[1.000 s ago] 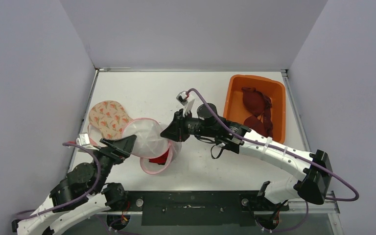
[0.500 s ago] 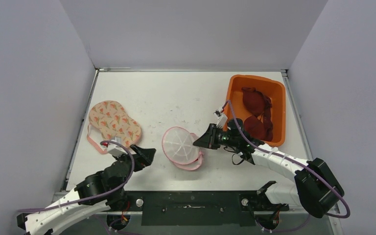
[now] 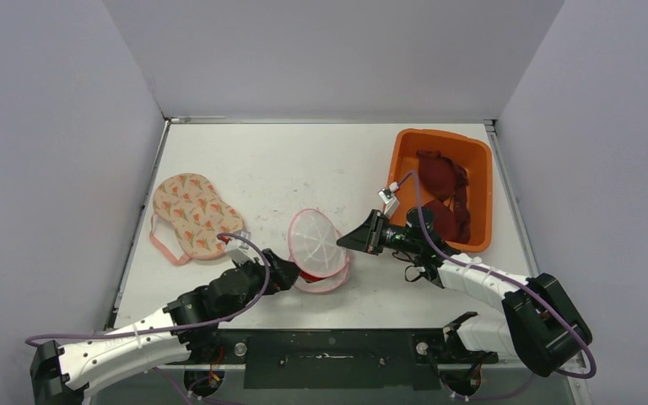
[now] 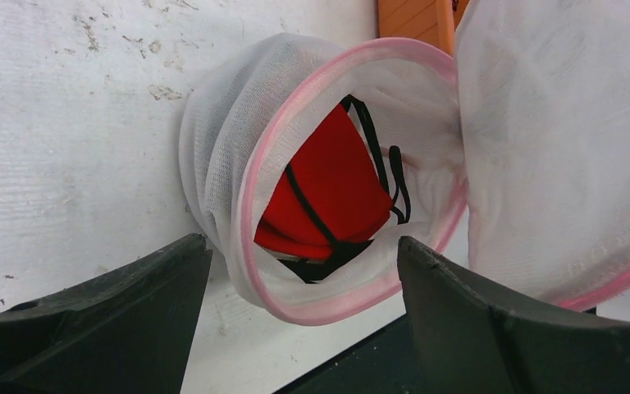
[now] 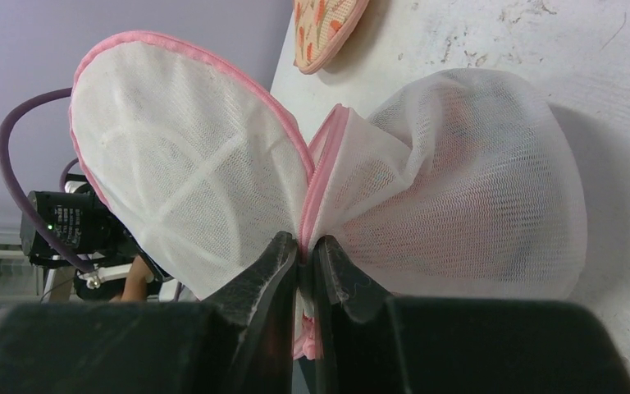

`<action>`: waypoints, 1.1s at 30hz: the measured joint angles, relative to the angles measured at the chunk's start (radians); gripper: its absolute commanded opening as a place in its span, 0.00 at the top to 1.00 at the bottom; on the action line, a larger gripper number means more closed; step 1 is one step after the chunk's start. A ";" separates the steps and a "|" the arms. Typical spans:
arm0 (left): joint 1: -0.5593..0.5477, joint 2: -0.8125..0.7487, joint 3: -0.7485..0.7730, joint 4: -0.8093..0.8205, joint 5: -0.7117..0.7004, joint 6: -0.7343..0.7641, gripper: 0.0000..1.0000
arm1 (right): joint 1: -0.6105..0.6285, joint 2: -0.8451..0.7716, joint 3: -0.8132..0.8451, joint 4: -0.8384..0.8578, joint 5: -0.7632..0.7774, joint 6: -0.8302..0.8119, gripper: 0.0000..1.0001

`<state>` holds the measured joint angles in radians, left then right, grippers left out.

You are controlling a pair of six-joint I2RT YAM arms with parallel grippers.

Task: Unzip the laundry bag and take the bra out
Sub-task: Open the laundry bag at the center of the board.

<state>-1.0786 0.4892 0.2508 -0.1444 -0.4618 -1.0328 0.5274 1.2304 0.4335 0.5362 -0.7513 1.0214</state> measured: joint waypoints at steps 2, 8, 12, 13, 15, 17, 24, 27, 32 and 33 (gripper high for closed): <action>0.000 0.029 0.000 0.030 0.003 0.012 0.26 | -0.006 0.000 -0.005 0.014 -0.011 0.008 0.95; 0.036 0.129 0.000 0.051 0.035 0.039 0.35 | -0.027 0.000 -0.031 0.066 -0.034 0.028 0.95; 0.066 0.163 0.000 0.063 0.068 0.042 0.52 | -0.038 0.000 -0.063 0.109 -0.044 0.048 0.95; 0.073 0.167 0.000 0.067 0.075 0.042 0.58 | -0.042 0.000 -0.071 0.124 -0.045 0.055 0.95; 0.087 0.177 -0.001 0.079 0.088 0.044 0.65 | -0.044 0.000 -0.088 0.157 -0.050 0.071 0.95; 0.098 0.183 -0.006 0.094 0.099 0.045 0.67 | -0.044 0.004 -0.102 0.194 -0.051 0.087 0.95; 0.113 0.222 -0.032 0.134 0.140 0.049 1.00 | -0.045 0.018 -0.145 0.304 -0.058 0.138 0.95; 0.113 0.238 -0.031 0.138 0.154 0.067 1.00 | -0.050 0.021 -0.156 0.347 -0.061 0.151 0.95; 0.113 0.195 0.040 0.031 0.146 0.112 1.00 | -0.075 0.018 -0.177 0.399 -0.070 0.151 0.94; 0.113 0.176 0.065 0.004 0.140 0.122 1.00 | -0.083 0.014 -0.182 0.397 -0.071 0.145 0.91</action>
<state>-0.9657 0.6655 0.3161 -0.1406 -0.3214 -0.9112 0.4446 1.2449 0.2516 0.9329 -0.8227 1.1664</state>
